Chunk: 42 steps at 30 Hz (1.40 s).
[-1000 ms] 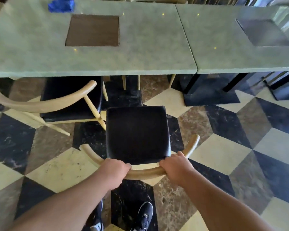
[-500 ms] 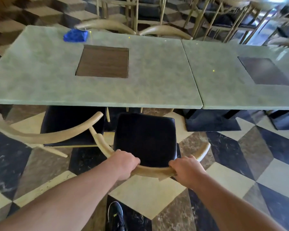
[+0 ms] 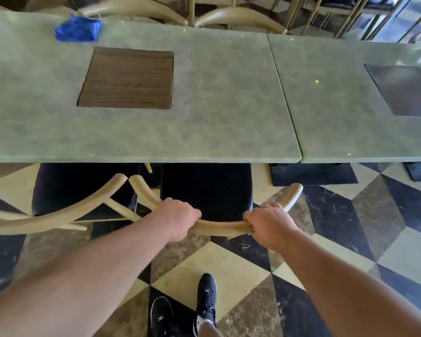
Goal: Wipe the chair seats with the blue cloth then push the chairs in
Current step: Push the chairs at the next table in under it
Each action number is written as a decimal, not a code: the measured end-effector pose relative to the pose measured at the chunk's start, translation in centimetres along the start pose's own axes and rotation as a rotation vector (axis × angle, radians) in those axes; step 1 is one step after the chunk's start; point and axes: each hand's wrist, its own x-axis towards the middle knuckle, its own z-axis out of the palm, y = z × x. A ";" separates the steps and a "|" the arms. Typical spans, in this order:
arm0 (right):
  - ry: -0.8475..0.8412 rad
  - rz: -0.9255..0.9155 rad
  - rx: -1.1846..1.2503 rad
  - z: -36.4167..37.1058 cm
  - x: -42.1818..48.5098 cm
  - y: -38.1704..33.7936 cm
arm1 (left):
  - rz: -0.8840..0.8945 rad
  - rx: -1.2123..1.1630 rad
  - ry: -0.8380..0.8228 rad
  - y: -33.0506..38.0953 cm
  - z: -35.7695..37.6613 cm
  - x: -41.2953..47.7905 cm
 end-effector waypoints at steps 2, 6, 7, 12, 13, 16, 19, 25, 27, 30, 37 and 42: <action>-0.016 -0.025 -0.043 0.0 1.4 1.0 | -0.013 0.004 -0.017 -0.4 0.0 0.9; 0.011 -0.068 -0.098 -0.3 4.3 2.7 | -0.041 -0.007 -0.008 -1.5 -0.6 2.7; 0.014 -0.078 -0.101 -0.5 4.9 3.1 | -0.046 -0.016 -0.010 -1.8 -0.8 3.1; -0.005 -0.092 -0.123 -0.2 6.2 4.0 | -0.045 -0.011 -0.034 -2.0 -0.9 4.0; -0.014 -0.084 -0.131 0.1 6.1 3.9 | -0.050 -0.013 -0.039 -1.6 -0.7 3.8; -0.065 -0.076 -0.177 1.0 5.7 3.0 | -0.068 -0.024 -0.045 -0.7 0.3 2.9; -0.111 -0.051 -0.210 1.7 5.6 2.1 | -0.046 -0.016 -0.012 -0.9 1.7 1.4; -0.203 -0.008 -0.176 0.7 5.9 -1.1 | -0.115 -0.065 0.324 -7.3 4.4 -4.7; -0.238 -0.068 -0.126 0.1 6.7 -4.1 | -0.279 -0.047 0.369 -11.0 5.2 -7.1; -0.285 -0.110 -0.021 0.6 7.8 -10.2 | -0.559 -0.075 0.276 -16.2 6.5 -9.9; -0.146 0.000 0.169 2.4 9.1 -14.9 | -0.596 -0.218 0.062 -21.6 8.2 -10.8; -0.093 0.004 0.115 0.3 11.0 -14.1 | -0.548 -0.171 0.058 -23.6 7.8 -11.4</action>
